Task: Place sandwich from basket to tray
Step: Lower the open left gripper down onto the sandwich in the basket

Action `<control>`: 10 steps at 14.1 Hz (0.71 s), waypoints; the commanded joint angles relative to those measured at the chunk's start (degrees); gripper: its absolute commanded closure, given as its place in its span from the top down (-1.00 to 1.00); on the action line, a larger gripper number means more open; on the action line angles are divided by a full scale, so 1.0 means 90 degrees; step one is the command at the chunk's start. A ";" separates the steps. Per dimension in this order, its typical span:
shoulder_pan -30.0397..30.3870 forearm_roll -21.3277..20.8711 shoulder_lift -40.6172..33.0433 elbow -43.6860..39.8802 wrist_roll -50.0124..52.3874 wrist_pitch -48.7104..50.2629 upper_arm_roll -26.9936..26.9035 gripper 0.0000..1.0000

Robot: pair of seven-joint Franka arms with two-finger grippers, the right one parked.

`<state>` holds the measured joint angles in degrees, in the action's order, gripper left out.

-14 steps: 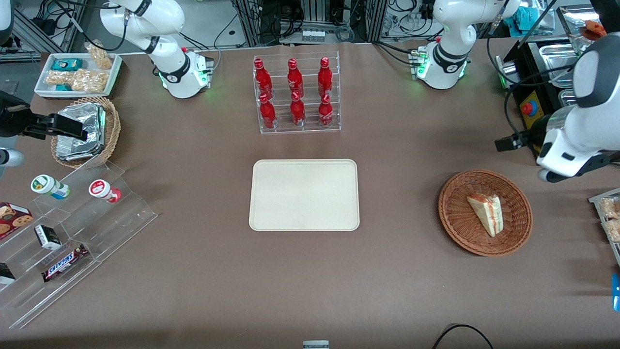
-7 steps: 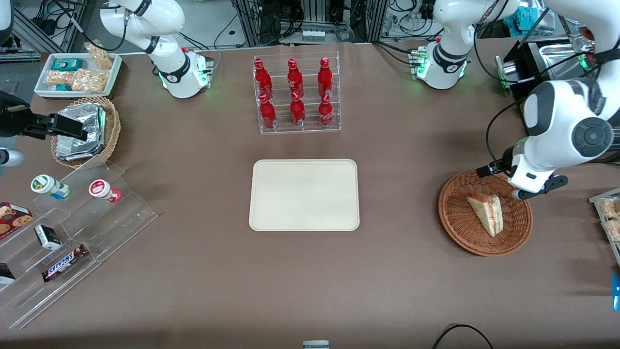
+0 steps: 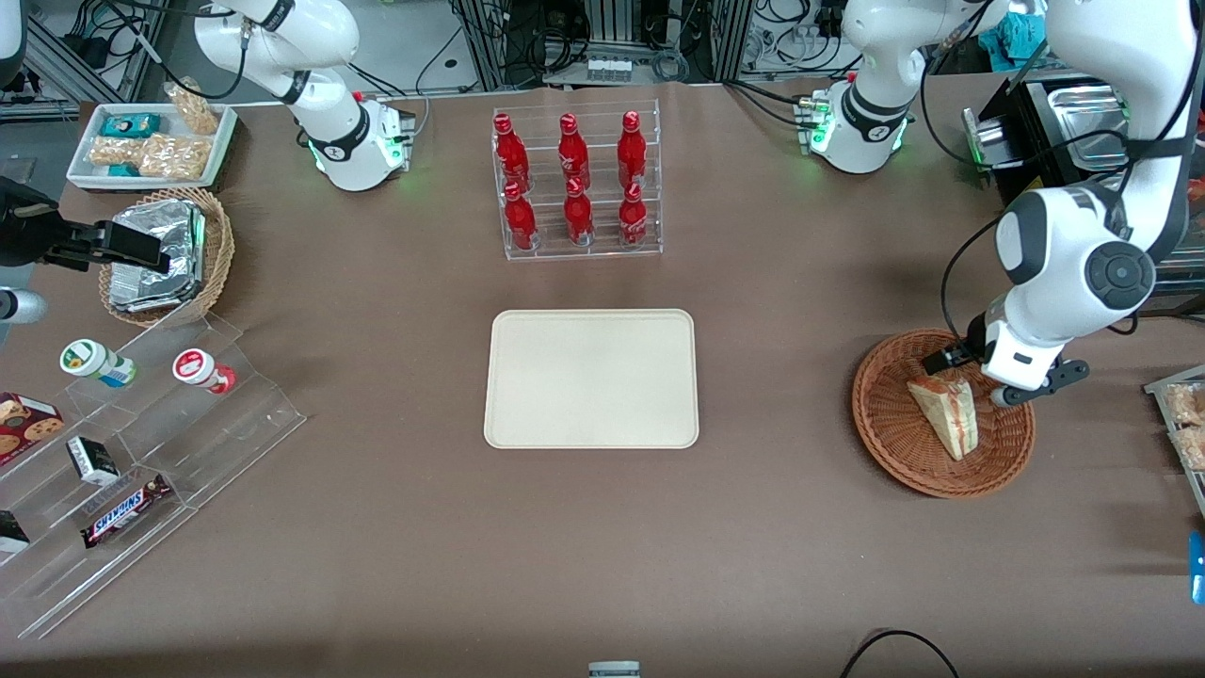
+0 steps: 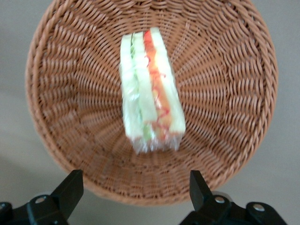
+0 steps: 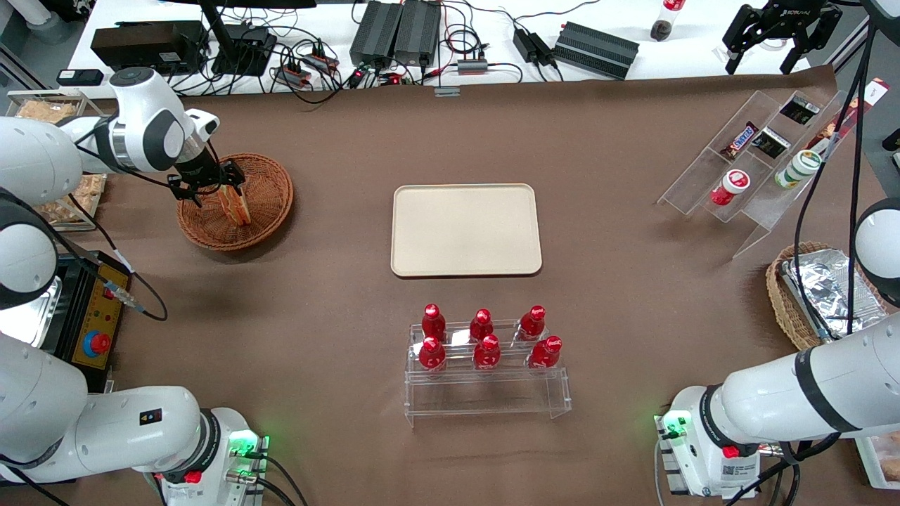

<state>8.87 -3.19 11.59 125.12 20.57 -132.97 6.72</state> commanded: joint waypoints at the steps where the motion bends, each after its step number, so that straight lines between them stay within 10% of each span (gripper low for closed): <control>1: 0.0089 -0.0066 0.0371 -0.0103 -0.0030 -0.0536 0.0015 1.00; 7: 0.0147 -0.0046 0.0956 -0.0249 -0.0021 -0.1201 0.0015 0.97; 10: 0.0147 -0.0046 0.1007 -0.0347 0.0018 -0.1202 -0.0101 -0.27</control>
<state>9.95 -3.19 19.79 123.52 20.59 -143.53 6.45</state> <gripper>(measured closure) 0.145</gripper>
